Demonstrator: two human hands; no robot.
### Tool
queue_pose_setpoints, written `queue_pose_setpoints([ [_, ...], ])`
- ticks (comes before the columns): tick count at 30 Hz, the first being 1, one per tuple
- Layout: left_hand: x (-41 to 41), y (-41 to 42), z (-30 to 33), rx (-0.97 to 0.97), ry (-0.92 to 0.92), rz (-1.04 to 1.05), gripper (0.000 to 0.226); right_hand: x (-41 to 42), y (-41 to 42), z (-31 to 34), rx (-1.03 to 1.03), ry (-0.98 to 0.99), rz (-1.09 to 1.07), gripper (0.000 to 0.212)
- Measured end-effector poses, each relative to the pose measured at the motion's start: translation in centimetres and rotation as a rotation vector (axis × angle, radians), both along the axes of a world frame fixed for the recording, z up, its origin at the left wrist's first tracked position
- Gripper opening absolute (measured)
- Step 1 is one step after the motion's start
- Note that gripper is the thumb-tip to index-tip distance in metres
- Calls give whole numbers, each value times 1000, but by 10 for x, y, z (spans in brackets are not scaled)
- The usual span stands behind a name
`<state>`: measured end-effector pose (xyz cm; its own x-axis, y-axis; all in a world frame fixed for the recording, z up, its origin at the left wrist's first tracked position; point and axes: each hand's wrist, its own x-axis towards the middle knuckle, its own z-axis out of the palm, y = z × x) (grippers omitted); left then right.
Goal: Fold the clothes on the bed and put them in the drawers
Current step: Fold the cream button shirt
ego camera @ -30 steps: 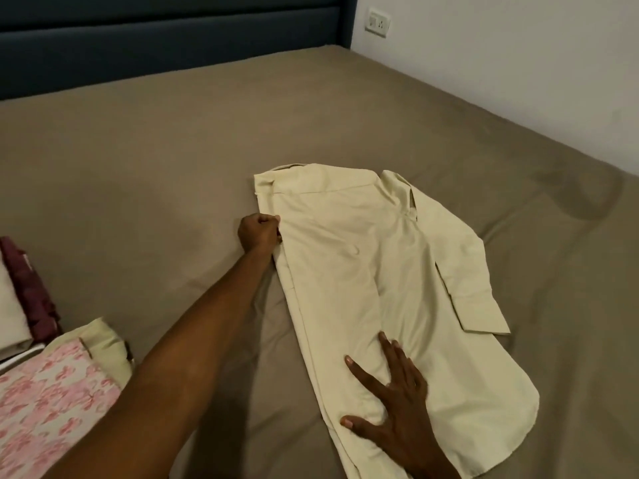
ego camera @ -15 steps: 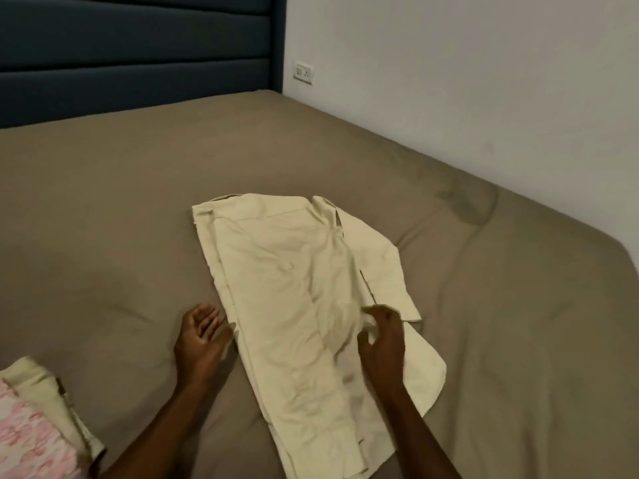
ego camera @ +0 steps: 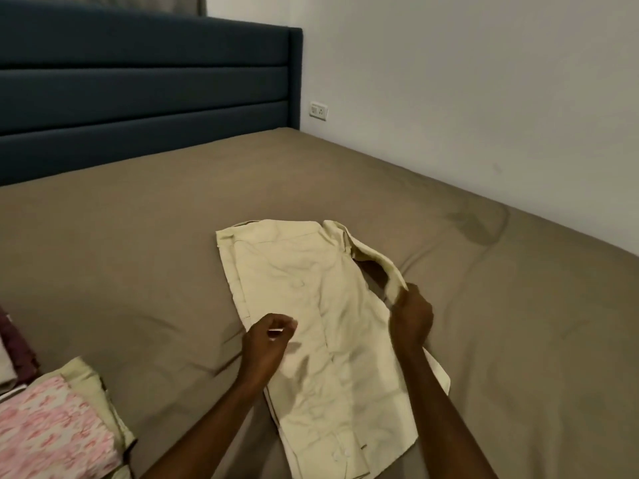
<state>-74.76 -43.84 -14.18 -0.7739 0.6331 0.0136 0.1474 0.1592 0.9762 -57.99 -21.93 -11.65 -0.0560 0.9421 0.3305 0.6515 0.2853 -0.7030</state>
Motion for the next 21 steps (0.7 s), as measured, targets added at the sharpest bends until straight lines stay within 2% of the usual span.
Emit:
queue_pose_setpoints([
  [1, -1, 10, 13, 38, -272, -125, 63, -7, -19, 15, 84, 65, 161, 26],
  [2, -5, 21, 26, 66, -507, -227, 80, -15, -43, 30, 94, 150, 417, 31],
  [3, -10, 30, 39, 99, -676, -286, 83, -19, -67, 44, 13, 209, 689, 34],
  [4, -17, 37, 49, 166, -804, -311, 77, -21, -86, 52, -55, 207, 886, 39],
  [5, -23, 42, 58, 228, -868, -270, 63, -20, -99, 54, -64, 195, 960, 43],
  [6, -31, 43, 64, 270, -901, -198, 44, -16, -105, 48, -40, 197, 916, 41],
  [8, -44, 41, 66, 257, -874, -13, 9, -4, -96, 16, 6, 172, 643, 26],
  [9, -51, 35, 64, 199, -835, 57, 6, 5, -86, -2, 13, 86, 493, 21],
  [11, -61, 20, 63, 88, -780, 119, 12, 26, -62, -36, 11, -90, 296, 26],
  [13, -73, 7, 62, 10, -707, 131, 25, 46, -37, -67, 46, -267, 177, 38],
  [16, -92, 1, 71, 87, -624, 139, 29, 72, -13, -78, -54, -526, 43, 44],
  [18, -104, 5, 86, 162, -645, 87, 34, 81, -3, -73, -211, -558, -1, 45],
  [21, -119, 18, 109, 281, -688, 36, 48, 85, 4, -59, -412, -341, 71, 29],
])
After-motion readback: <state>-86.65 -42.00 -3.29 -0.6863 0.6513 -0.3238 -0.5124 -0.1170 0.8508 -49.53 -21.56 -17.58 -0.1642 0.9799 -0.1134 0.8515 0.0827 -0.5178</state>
